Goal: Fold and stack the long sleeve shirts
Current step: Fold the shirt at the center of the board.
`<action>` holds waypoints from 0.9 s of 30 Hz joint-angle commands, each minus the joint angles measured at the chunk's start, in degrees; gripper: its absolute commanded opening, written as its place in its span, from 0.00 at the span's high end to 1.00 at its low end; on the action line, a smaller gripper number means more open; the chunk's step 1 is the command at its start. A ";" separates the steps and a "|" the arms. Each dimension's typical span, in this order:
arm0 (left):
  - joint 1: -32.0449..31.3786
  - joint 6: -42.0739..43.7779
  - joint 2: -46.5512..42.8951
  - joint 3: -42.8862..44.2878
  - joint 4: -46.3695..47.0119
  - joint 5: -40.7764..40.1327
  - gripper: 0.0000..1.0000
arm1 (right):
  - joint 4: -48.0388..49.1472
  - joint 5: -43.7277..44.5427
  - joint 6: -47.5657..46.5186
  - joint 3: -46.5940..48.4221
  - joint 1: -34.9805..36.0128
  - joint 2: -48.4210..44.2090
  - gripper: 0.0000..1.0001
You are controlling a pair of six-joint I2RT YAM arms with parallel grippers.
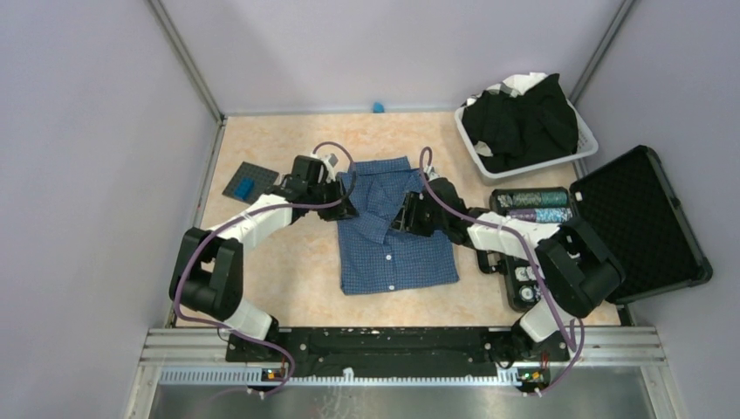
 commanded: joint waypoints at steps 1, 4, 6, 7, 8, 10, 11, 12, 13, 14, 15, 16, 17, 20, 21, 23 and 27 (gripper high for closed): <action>-1.25 -0.11 -1.53 -1.86 1.84 1.81 0.71 | 4.92 2.42 1.73 -0.17 1.47 -4.27 0.52; -1.40 -0.49 -0.58 -2.23 2.59 2.16 0.74 | 5.98 1.52 2.41 0.29 1.64 -2.62 0.52; -1.49 -0.51 -0.04 -2.03 2.89 2.09 0.75 | 5.86 0.81 2.40 1.69 1.81 -0.58 0.52; -1.53 -0.51 0.24 -1.90 2.89 2.00 0.76 | 5.80 0.80 2.25 2.44 2.02 0.34 0.52; -1.49 -0.44 0.53 -1.56 2.83 1.89 0.76 | 5.77 0.75 2.22 3.06 2.32 1.34 0.52; -1.52 -0.12 1.17 -0.94 2.62 1.55 0.77 | 5.02 0.42 2.17 4.59 2.53 3.44 0.52; -1.48 -0.01 1.58 -0.54 2.24 1.29 0.78 | 4.85 0.20 2.21 5.24 2.66 4.39 0.52; -1.46 0.16 1.96 -0.14 2.01 0.99 0.78 | 5.01 -0.13 2.22 5.67 2.71 5.18 0.52; -1.48 0.27 2.26 0.05 1.89 0.86 0.79 | 5.27 -0.35 2.22 5.97 2.76 5.81 0.52; -1.53 0.28 2.52 0.24 1.73 0.76 0.79 | 5.30 -0.39 2.29 6.40 2.80 6.35 0.53; -1.53 0.36 2.82 0.37 1.60 0.65 0.79 | 5.24 -0.48 2.27 6.94 2.80 6.82 0.54; -1.49 0.37 2.95 0.47 1.51 0.64 0.79 | 5.11 -0.58 2.11 7.65 2.80 7.38 0.55; -1.48 0.37 2.91 0.48 1.49 0.64 0.79 | 5.11 -0.63 1.93 8.52 2.80 7.70 0.59; -1.49 0.52 2.55 0.57 1.15 0.53 0.79 | 4.67 -0.55 1.52 11.34 2.80 8.61 0.80; -1.46 0.56 2.18 0.64 0.89 0.39 0.79 | 4.04 -0.33 0.99 12.73 2.80 9.14 0.87; -1.53 0.55 1.31 0.49 0.72 0.29 0.79 | 2.15 0.35 -0.77 16.00 2.81 10.27 0.98; -1.63 0.29 0.68 -0.03 0.96 0.57 0.80 | -0.90 2.48 -5.24 21.55 2.73 12.91 1.00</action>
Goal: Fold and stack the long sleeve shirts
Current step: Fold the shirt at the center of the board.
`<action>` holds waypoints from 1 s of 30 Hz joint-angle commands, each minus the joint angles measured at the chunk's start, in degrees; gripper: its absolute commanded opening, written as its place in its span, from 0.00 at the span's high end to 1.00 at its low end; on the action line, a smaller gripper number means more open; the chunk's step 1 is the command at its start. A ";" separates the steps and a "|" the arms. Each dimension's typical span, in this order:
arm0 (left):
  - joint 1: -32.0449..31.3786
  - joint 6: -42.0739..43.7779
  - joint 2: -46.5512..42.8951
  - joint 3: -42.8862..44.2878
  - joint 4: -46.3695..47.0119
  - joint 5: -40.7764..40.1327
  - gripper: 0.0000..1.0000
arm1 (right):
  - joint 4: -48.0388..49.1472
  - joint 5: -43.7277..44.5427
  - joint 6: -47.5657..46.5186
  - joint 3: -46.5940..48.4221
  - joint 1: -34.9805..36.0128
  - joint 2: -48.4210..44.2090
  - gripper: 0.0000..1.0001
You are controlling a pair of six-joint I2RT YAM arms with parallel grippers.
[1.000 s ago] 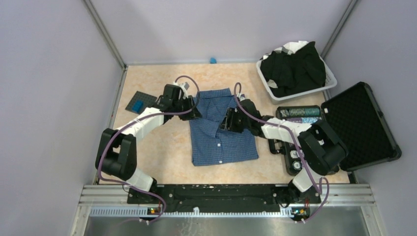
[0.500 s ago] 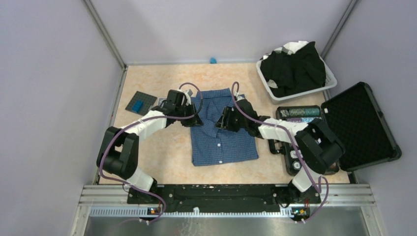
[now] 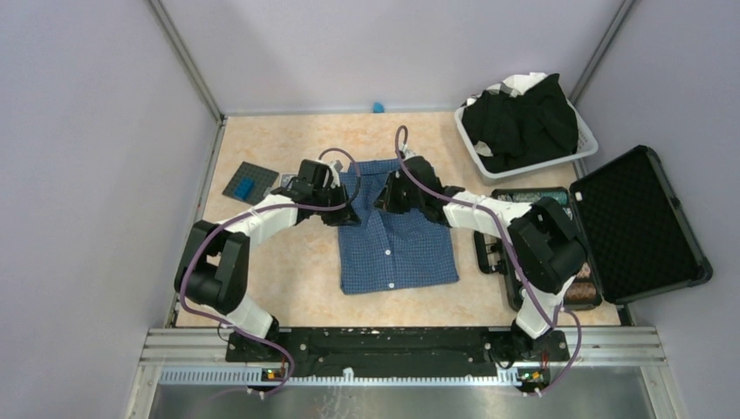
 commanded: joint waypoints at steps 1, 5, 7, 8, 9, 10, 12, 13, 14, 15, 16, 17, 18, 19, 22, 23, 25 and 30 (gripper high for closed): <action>-0.17 0.53 -1.87 1.34 0.81 0.03 0.80 | -2.23 2.71 -5.60 7.29 0.66 2.85 1.00; -0.10 0.13 -0.34 0.47 2.05 -1.93 0.82 | -3.05 3.52 -6.50 7.66 0.64 4.09 1.00; -0.08 -0.95 0.28 0.43 2.40 -3.86 0.85 | -3.03 3.89 -6.72 6.32 0.64 3.72 1.00; -0.10 -1.53 0.13 0.17 2.52 -4.94 0.85 | -2.96 4.00 -6.68 5.36 0.64 3.26 1.00; -0.06 -1.98 -0.36 -0.39 3.29 -5.62 0.84 | -2.65 4.21 -6.73 4.14 0.64 2.68 1.00; -0.05 -2.22 -0.98 -0.85 4.32 -5.96 0.82 | -2.55 4.35 -6.74 3.01 0.64 1.87 1.00; -0.10 -1.81 -1.25 -0.79 4.82 -6.81 0.77 | -2.68 4.91 -7.23 1.45 0.61 1.37 1.00; 0.02 -1.47 -0.55 -0.13 4.21 -7.23 0.75 | -3.04 5.02 -7.46 1.40 0.56 1.46 1.00; 0.14 -1.31 0.15 0.84 3.37 -7.66 0.73 | -3.39 5.01 -7.75 1.33 0.49 1.55 0.99; 0.28 -0.94 1.03 2.02 2.74 -7.89 0.72 | -3.55 4.99 -7.97 1.28 0.42 1.52 0.96; 0.52 -0.69 1.63 2.89 2.34 -7.86 0.71 | -3.76 5.03 -8.09 1.32 0.34 1.40 0.93; 0.74 -0.58 2.03 3.69 1.99 -7.68 0.70 | -4.04 5.25 -8.31 1.40 0.30 1.12 0.89; 0.77 -0.35 2.15 4.41 1.76 -7.69 0.69 | -4.47 5.57 -8.64 1.66 0.21 0.80 0.84; 0.82 0.12 2.05 5.19 1.53 -7.73 0.66 | -4.56 6.13 -9.05 1.87 0.13 0.35 0.80; 0.78 2.85 2.52 8.61 -1.18 -9.74 0.58 | -8.01 8.13 -10.40 2.88 -0.26 -0.66 0.70; 0.85 3.87 2.77 9.91 -3.25 -11.19 0.56 | -8.79 8.31 -10.92 3.37 -0.43 -0.88 0.67; 0.82 6.02 3.32 11.95 -5.58 -14.21 0.52 | -10.26 10.11 -11.83 4.03 -0.79 -1.39 0.63; 0.79 10.16 7.24 16.14 -9.97 -15.34 0.49 | -12.19 12.07 -12.93 4.01 -2.38 -3.18 0.60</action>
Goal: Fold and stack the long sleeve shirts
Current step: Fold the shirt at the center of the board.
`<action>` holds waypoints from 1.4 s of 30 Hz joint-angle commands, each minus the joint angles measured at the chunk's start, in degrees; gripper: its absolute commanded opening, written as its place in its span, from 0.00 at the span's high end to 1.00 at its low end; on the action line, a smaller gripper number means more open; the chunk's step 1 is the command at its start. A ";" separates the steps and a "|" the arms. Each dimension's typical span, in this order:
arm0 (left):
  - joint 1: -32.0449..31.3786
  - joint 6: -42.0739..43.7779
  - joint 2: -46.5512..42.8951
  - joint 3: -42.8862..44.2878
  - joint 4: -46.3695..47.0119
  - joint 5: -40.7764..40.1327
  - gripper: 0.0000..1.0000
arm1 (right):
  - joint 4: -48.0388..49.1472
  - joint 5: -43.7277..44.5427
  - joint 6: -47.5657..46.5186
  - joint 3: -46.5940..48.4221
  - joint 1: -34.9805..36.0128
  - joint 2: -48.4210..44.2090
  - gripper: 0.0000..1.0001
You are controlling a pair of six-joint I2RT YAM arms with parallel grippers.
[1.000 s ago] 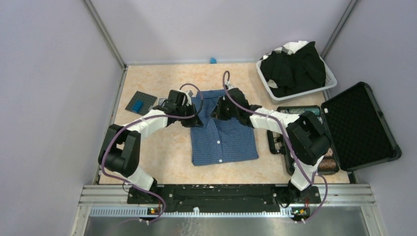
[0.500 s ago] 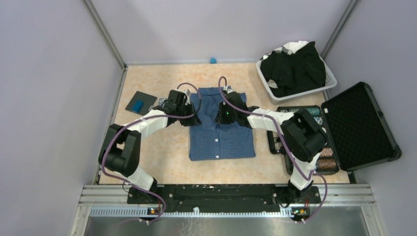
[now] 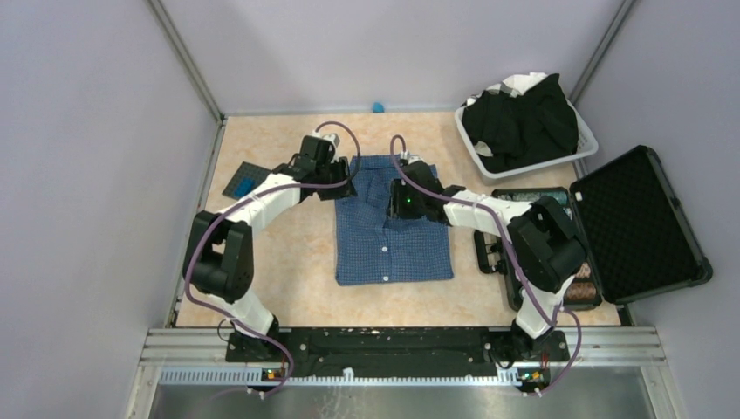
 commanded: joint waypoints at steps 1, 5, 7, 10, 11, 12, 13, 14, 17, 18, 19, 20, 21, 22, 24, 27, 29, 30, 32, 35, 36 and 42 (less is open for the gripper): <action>0.17 5.35 4.30 4.46 -5.31 -2.53 0.49 | -2.06 3.42 -2.43 2.39 -2.00 -4.79 0.60; 0.17 6.65 7.24 6.47 -5.93 -3.80 0.48 | -2.82 3.94 -3.57 1.57 -4.30 -6.42 0.59; 0.17 7.21 8.05 7.42 -6.29 -4.69 0.47 | -3.07 3.85 -4.15 1.00 -5.76 -7.17 0.59; 0.21 7.56 9.08 8.10 -6.18 -5.41 0.46 | -3.45 4.22 -5.05 0.15 -7.57 -8.63 0.59; 0.22 7.64 9.35 8.17 -5.99 -5.23 0.46 | -3.68 4.50 -5.58 -0.12 -8.17 -9.04 0.58; 0.18 7.73 9.61 8.29 -5.44 -4.61 0.46 | -3.89 4.82 -5.78 -0.23 -8.68 -9.43 0.58; 0.21 7.74 9.91 8.33 -4.94 -3.94 0.48 | -4.07 5.07 -6.24 -0.46 -9.25 -9.74 0.57; 0.19 7.67 10.14 8.32 -4.45 -3.35 0.50 | -4.29 5.27 -6.64 -0.64 -9.78 -9.99 0.56; 0.17 7.10 10.69 8.59 -3.80 -1.32 0.63 | -4.65 5.61 -7.74 -0.98 -11.60 -10.57 0.51; 0.21 6.85 10.67 8.53 -3.48 -0.75 0.69 | -4.53 5.31 -8.10 -1.25 -12.60 -10.72 0.49; 0.17 6.72 10.56 8.59 -3.42 -0.41 0.75 | -4.44 4.88 -8.48 -1.46 -13.37 -10.78 0.47; 0.22 6.57 10.25 8.48 -3.29 -0.05 0.81 | -4.21 4.34 -8.85 -1.73 -14.03 -10.75 0.44; 0.17 6.45 9.66 8.25 -2.99 0.16 0.86 | -4.11 3.63 -9.28 -1.78 -14.75 -10.39 0.43; 0.17 6.28 8.81 7.97 -2.61 0.21 0.89 | -4.14 3.01 -9.66 -1.73 -15.26 -9.98 0.41; 0.22 6.09 6.30 7.09 -1.42 0.15 0.92 | -4.03 2.13 -10.69 -1.60 -15.99 -8.85 0.40; 0.21 5.90 3.05 5.44 0.08 -1.37 0.95 | -3.03 1.01 -11.51 -1.54 -16.40 -7.03 0.41; 0.19 5.73 1.37 3.87 1.13 -3.76 0.98 | -2.32 0.01 -11.63 -1.31 -16.44 -5.85 0.43; 0.17 5.65 0.63 2.89 1.68 -4.55 0.98 | -1.89 -0.08 -11.65 -1.14 -16.34 -5.37 0.44; 0.23 5.56 -0.22 1.32 2.76 -5.71 0.98 | -1.74 -1.40 -11.62 -0.55 -16.39 -4.28 0.48; 0.34 5.41 0.44 0.62 2.69 -6.79 0.98 | -1.84 -1.90 -11.59 0.38 -16.37 -2.74 0.55; 0.43 5.31 0.77 0.54 2.82 -6.82 0.97 | -1.85 -2.01 -11.55 0.54 -16.36 -2.39 0.57; 0.60 4.92 3.18 0.16 2.64 -7.25 0.76 | -2.37 -2.30 -11.32 0.79 -16.37 -4.24 0.99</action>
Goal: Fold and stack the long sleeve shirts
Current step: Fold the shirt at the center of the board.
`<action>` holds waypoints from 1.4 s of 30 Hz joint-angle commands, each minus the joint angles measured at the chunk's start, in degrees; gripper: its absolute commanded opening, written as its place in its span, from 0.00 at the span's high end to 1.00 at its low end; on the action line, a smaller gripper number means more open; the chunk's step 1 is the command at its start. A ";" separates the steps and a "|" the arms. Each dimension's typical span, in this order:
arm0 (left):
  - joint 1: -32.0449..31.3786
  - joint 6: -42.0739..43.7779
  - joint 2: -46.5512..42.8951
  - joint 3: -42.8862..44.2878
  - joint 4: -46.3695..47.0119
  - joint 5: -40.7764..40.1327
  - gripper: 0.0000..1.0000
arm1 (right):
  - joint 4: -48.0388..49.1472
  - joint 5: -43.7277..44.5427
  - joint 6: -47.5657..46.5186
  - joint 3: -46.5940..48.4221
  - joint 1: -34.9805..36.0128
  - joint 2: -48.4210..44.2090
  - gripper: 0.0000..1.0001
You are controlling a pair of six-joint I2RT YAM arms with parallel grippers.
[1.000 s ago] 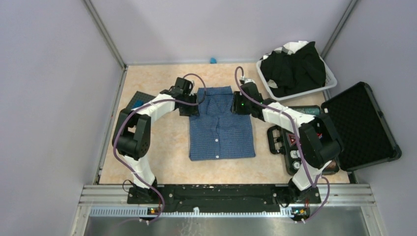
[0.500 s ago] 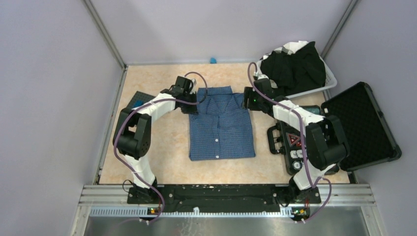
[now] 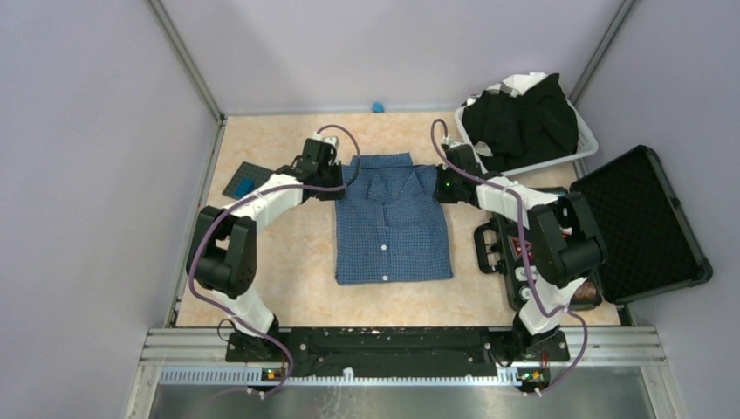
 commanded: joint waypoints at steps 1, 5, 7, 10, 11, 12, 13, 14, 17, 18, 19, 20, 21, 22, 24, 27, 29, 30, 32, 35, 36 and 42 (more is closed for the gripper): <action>0.57 -1.07 1.04 -0.46 2.05 -1.73 0.71 | 1.90 -0.52 0.19 1.62 -0.07 -3.85 1.00; 0.76 -1.24 0.47 -1.00 1.95 -2.09 0.61 | 6.51 1.02 1.83 -2.95 -0.02 -10.37 1.00; 0.82 -1.38 0.38 -0.65 1.27 -2.09 0.57 | 7.66 1.04 2.05 -4.33 -0.08 -11.07 1.00; 0.83 -1.57 -0.26 -0.16 0.35 -2.18 0.47 | 7.28 3.67 2.45 -4.40 -0.07 -9.13 1.00; 0.83 -1.50 -0.68 -0.10 0.08 -2.11 0.44 | 7.21 3.59 2.33 -4.15 -0.10 -8.13 1.00; 0.85 -1.48 -1.19 -0.07 -0.27 -1.98 0.42 | 6.68 3.63 2.35 -3.60 -0.07 -6.94 0.99; 0.83 -1.40 -1.77 0.06 -0.63 -1.81 0.41 | 5.98 3.56 2.31 -2.96 -0.14 -5.54 0.94; 0.87 -1.39 -2.41 0.03 -1.11 -1.50 0.39 | 5.27 3.37 2.37 -2.24 -0.09 -4.80 0.89; 0.74 -2.57 -4.94 -1.21 -2.85 0.14 0.34 | 3.63 4.24 2.36 -1.24 -0.07 -5.42 0.61; 0.77 -2.95 -6.23 -2.30 -3.12 0.59 0.33 | 2.58 5.07 2.27 -0.97 0.00 -6.24 0.56; 0.74 -3.35 -7.64 -3.59 -3.31 1.01 0.33 | 1.14 6.19 2.15 -0.48 -0.04 -7.38 0.52; 0.78 -3.71 -9.24 -4.89 -3.38 1.50 0.33 | -1.01 7.61 1.88 0.09 0.18 -8.52 0.50; 0.74 -4.20 -11.23 -6.30 -3.34 2.72 0.34 | -2.69 9.29 1.74 0.56 0.50 -9.60 0.48; 0.62 -4.67 -12.57 -7.65 -3.01 4.05 0.37 | -3.91 10.27 1.62 0.96 1.04 -10.89 0.48; -0.19 -5.45 -14.68 -10.03 -1.81 5.89 0.44 | -5.05 10.21 2.02 0.98 2.44 -12.78 0.52; -1.74 -6.45 -14.74 -11.33 2.29 10.02 0.55 | -4.75 10.21 3.04 -0.25 6.20 -14.00 0.59; -1.94 -7.56 -12.41 -10.38 4.35 11.53 0.64 | -2.92 7.84 4.21 -1.65 7.33 -13.52 0.65; -1.98 -7.89 -10.78 -9.55 5.08 11.67 0.66 | -2.39 6.72 4.64 -2.06 7.54 -12.72 0.68; -1.80 -8.39 -7.11 -8.20 6.61 10.04 0.73 | -1.66 5.18 5.07 -2.69 7.67 -10.74 0.71; -0.48 -9.50 -1.55 -7.62 8.97 8.72 0.76 | -0.30 3.67 5.02 -3.82 7.61 -8.23 0.72; 0.03 -9.67 -0.01 -8.10 10.59 8.57 0.76 | -0.14 3.33 4.69 -3.93 7.52 -7.26 0.72; 3.71 -11.63 5.36 -10.53 13.38 9.33 0.77 | 0.91 1.48 4.18 -6.62 5.54 -2.98 0.62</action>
